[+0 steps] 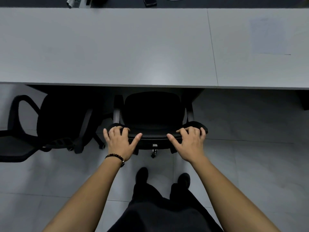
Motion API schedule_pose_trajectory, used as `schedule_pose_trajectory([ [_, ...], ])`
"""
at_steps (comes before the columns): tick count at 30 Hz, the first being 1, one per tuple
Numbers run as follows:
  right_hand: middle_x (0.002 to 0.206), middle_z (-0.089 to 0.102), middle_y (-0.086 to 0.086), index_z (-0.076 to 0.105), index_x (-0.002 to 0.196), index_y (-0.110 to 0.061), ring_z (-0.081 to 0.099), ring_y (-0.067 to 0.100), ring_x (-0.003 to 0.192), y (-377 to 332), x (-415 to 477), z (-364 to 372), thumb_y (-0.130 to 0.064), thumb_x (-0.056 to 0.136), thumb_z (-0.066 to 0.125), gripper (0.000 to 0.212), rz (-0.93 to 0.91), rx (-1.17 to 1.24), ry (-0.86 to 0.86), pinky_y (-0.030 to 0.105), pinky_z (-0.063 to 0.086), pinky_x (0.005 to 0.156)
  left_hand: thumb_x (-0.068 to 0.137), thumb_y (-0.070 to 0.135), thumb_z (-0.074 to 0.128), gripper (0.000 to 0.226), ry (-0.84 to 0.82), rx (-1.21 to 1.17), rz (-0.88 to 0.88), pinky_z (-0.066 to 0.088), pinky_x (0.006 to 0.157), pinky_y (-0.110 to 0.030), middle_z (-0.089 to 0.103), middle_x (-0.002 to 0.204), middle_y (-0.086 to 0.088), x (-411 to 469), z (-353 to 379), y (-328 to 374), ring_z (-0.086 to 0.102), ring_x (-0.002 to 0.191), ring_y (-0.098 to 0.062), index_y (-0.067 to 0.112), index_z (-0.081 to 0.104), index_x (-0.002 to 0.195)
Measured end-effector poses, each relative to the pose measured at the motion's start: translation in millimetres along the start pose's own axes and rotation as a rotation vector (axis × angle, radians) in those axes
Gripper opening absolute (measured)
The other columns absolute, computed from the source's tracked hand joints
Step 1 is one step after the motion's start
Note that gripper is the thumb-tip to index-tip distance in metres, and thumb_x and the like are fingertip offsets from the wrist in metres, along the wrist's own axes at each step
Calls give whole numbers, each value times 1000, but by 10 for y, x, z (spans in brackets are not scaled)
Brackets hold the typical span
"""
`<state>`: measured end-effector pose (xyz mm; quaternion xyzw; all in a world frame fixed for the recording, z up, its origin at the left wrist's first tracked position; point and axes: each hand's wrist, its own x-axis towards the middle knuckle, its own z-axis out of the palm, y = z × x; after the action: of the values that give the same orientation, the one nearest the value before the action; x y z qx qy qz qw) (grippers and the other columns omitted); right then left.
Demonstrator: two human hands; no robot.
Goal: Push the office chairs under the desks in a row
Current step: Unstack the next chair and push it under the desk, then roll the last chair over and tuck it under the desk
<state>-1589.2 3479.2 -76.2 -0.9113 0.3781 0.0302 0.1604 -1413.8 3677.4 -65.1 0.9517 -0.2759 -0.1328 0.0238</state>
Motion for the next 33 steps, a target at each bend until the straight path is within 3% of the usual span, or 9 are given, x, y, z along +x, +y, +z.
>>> schedule_pose_trajectory([
  [14, 112, 55, 1, 63, 109, -26, 41, 22, 121, -14, 10, 20, -81, 85, 20, 73, 17, 6, 11, 50, 3, 117, 81, 79, 10, 82, 17, 32, 39, -3, 116, -55, 48, 129, -12, 98, 20, -21, 32, 130, -32, 22, 57, 116],
  [25, 130, 51, 4, 57, 123, -26, 33, 23, 132, -126, -87, -89, -79, 86, 19, 75, 22, -16, -87, 50, 0, 117, 82, 78, 6, 84, -21, 63, 70, 0, 117, -54, 50, 130, -8, 54, -90, -116, 32, 132, -26, 24, 54, 124],
  [30, 133, 52, 1, 57, 128, -26, 34, 20, 135, -130, -69, -202, -75, 89, 27, 69, 56, 27, -95, 47, 1, 118, 91, 65, 22, 64, -55, 2, 122, 1, 118, -51, 48, 135, -3, -21, -170, -141, 31, 136, -21, 23, 51, 131],
  [33, 126, 57, -1, 60, 123, -23, 41, 19, 131, -221, -186, -213, -58, 94, 42, 49, 83, 165, 42, 44, 17, 117, 95, 52, 36, 48, 73, -156, 143, 17, 116, -51, 56, 127, 0, -122, -244, -227, 44, 126, -19, 20, 57, 124],
])
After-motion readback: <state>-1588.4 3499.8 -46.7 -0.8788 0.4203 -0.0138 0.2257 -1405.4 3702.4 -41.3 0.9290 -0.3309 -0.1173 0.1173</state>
